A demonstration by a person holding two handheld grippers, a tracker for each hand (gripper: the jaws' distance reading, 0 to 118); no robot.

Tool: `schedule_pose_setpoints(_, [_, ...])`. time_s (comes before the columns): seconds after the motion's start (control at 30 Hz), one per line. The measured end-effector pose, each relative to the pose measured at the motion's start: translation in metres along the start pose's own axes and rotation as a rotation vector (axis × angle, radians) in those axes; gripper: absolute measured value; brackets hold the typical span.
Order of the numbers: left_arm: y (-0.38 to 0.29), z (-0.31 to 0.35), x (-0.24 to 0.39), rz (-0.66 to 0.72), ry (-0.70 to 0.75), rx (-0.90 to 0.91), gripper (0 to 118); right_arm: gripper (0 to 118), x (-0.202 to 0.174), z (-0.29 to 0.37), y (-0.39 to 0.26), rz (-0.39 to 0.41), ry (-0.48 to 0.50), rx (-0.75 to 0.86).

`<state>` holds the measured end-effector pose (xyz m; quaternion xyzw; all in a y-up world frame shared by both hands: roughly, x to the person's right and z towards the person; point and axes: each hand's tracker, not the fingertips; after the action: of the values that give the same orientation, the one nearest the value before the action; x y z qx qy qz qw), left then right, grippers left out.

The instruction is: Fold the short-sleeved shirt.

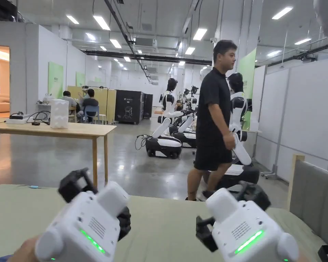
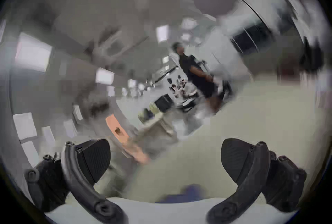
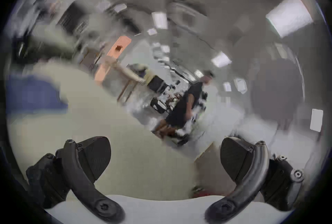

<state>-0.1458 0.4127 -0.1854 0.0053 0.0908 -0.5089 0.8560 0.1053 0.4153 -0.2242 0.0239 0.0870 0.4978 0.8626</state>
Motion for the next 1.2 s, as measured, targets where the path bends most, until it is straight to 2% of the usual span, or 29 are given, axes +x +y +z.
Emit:
schedule_pose_setpoints(0.03, [0.001, -0.001, 0.014, -0.207, 0.022, 0.017, 118, 118, -0.015, 0.0, 0.001, 0.205, 0.014, 0.002])
schedule_pose_setpoints(0.07, [-0.001, -0.004, 0.032, -0.433, 0.041, 0.047, 118, 118, -0.034, -0.002, -0.005, 0.453, 0.015, 0.0])
schedule_pose_setpoints(0.13, [-0.013, -0.005, 0.066, -0.828, 0.081, 0.103, 118, 118, -0.076, -0.011, -0.036, 1.01, -0.079, 0.001])
schedule_pose_setpoints(0.17, [-0.022, -0.005, 0.078, -0.961, 0.066, 0.128, 118, 118, -0.088, -0.016, -0.057, 1.226, -0.097, 0.014])
schedule_pose_setpoints(0.2, [-0.028, -0.003, 0.088, -1.034, 0.05, 0.149, 118, 118, -0.092, -0.017, -0.069, 1.31, -0.092, 0.015])
schedule_pose_setpoints(0.23, [-0.033, -0.002, 0.093, -1.006, 0.014, 0.133, 118, 118, -0.09, -0.016, -0.07, 1.255, -0.047, -0.009])
schedule_pose_setpoints(0.27, [-0.033, 0.001, 0.093, -0.852, -0.038, 0.107, 118, 118, -0.083, -0.018, -0.066, 0.992, 0.032, -0.086])
schedule_pose_setpoints(0.3, [-0.031, 0.001, 0.088, -0.689, -0.061, 0.082, 118, 118, -0.075, -0.02, -0.063, 0.777, 0.061, -0.129])
schedule_pose_setpoints(0.33, [-0.037, -0.007, 0.077, -0.385, -0.076, 0.036, 118, 118, -0.058, -0.021, -0.054, 0.448, 0.068, -0.159])
schedule_pose_setpoints(0.4, [-0.034, -0.011, 0.049, 0.098, -0.138, -0.037, 118, 118, -0.023, -0.023, -0.045, -0.048, 0.101, -0.182])
schedule_pose_setpoints(0.47, [-0.04, -0.016, 0.012, 0.63, -0.154, -0.106, 118, 118, 0.013, -0.018, -0.042, -0.579, 0.101, -0.156])
schedule_pose_setpoints(0.5, [-0.045, -0.016, -0.001, 0.857, -0.191, -0.105, 118, 118, 0.023, -0.013, -0.046, -0.799, 0.074, -0.114])
schedule_pose_setpoints(0.53, [-0.05, -0.015, -0.008, 1.018, -0.155, -0.092, 118, 118, 0.026, -0.008, -0.049, -0.959, 0.056, -0.079])
schedule_pose_setpoints(0.57, [-0.051, -0.01, -0.012, 1.123, -0.132, -0.076, 118, 118, 0.025, 0.002, -0.048, -1.043, 0.064, -0.049])
schedule_pose_setpoints(0.6, [-0.051, -0.005, -0.013, 1.175, -0.112, -0.069, 118, 118, 0.02, 0.007, -0.049, -1.105, 0.053, -0.012])
schedule_pose_setpoints(0.7, [-0.048, 0.008, -0.008, 1.244, -0.095, -0.001, 118, 118, -0.003, 0.018, -0.042, -1.121, 0.023, 0.003])
schedule_pose_setpoints(0.83, [-0.038, 0.013, -0.004, 1.191, -0.106, -0.035, 118, 118, -0.012, 0.018, -0.042, -1.128, -0.015, -0.052])
schedule_pose_setpoints(0.93, [-0.036, 0.014, -0.002, 1.112, -0.098, -0.051, 118, 118, -0.01, 0.017, -0.043, -1.087, -0.046, -0.07])
schedule_pose_setpoints(1.03, [-0.033, 0.014, 0.001, 1.073, -0.11, -0.053, 118, 118, -0.005, 0.022, -0.039, -1.074, -0.035, -0.064])
schedule_pose_setpoints(1.07, [-0.033, 0.015, 0.002, 1.069, -0.125, -0.056, 118, 111, -0.005, 0.017, -0.042, -1.079, -0.034, -0.071])
schedule_pose_setpoints(1.1, [-0.034, 0.016, 0.002, 1.081, -0.195, -0.04, 110, 77, -0.006, 0.011, -0.044, -1.08, -0.047, -0.081])
schedule_pose_setpoints(1.13, [-0.031, 0.016, 0.003, 1.085, -0.2, -0.044, 79, 22, -0.005, 0.007, -0.045, -1.067, -0.056, -0.122])
schedule_pose_setpoints(1.17, [-0.027, 0.013, 0.006, 1.061, -0.17, -0.086, 20, 0, -0.006, 0.009, -0.048, -1.077, -0.074, -0.134])
schedule_pose_setpoints(1.2, [-0.025, 0.015, 0.009, 1.021, -0.067, -0.065, 0, 0, -0.005, 0.011, -0.051, -1.077, -0.056, -0.11])
